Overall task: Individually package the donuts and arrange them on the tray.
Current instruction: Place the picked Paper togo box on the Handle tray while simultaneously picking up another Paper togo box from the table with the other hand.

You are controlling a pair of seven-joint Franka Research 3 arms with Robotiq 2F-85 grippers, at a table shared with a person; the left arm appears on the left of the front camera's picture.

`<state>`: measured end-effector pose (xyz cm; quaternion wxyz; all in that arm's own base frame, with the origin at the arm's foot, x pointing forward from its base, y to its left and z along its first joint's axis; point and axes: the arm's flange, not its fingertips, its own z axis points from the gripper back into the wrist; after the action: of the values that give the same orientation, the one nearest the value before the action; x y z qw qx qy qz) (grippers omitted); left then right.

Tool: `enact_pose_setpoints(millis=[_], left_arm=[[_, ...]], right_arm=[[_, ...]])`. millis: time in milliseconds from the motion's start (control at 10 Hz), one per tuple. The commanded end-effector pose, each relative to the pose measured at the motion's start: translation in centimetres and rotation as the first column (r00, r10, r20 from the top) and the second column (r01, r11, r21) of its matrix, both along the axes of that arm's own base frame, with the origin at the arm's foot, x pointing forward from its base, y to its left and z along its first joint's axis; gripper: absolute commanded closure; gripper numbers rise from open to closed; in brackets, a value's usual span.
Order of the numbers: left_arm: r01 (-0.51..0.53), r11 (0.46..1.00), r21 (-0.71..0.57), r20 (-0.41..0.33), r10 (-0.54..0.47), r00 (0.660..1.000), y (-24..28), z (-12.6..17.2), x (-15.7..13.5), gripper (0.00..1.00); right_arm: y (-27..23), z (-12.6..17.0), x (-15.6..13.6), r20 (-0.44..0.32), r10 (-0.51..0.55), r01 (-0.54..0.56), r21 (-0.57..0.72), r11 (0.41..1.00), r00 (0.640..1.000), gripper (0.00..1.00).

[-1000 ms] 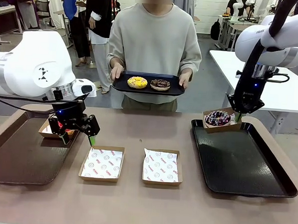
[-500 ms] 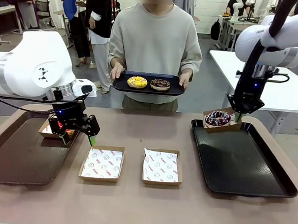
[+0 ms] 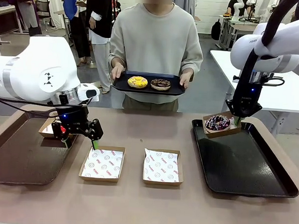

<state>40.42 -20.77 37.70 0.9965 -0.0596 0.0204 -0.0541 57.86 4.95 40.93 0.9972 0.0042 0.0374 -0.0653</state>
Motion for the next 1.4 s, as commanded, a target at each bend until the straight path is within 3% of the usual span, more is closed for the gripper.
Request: enact_pose_setpoints(millis=[0,400,1300], left_arm=[[-0.024,0.999,0.043,-0.007,0.025,1.0,-1.0,-1.4,0.5,0.0],[-0.038,0.998,0.04,-0.033,0.04,0.999,-1.0,-3.1,1.4,0.0],[-0.027,0.999,0.018,-0.068,0.029,0.997,-1.7,-4.9,2.5,0.0]], right_arm=[[0.9,-0.5,1.1,0.016,0.059,-0.059,-0.025,0.998,0.998,0.98],[1.7,-2.3,2.1,-0.013,0.107,-0.107,-0.041,0.993,0.994,0.98],[1.9,-5.1,2.9,-0.048,0.073,-0.076,-0.059,0.995,0.996,0.98]])
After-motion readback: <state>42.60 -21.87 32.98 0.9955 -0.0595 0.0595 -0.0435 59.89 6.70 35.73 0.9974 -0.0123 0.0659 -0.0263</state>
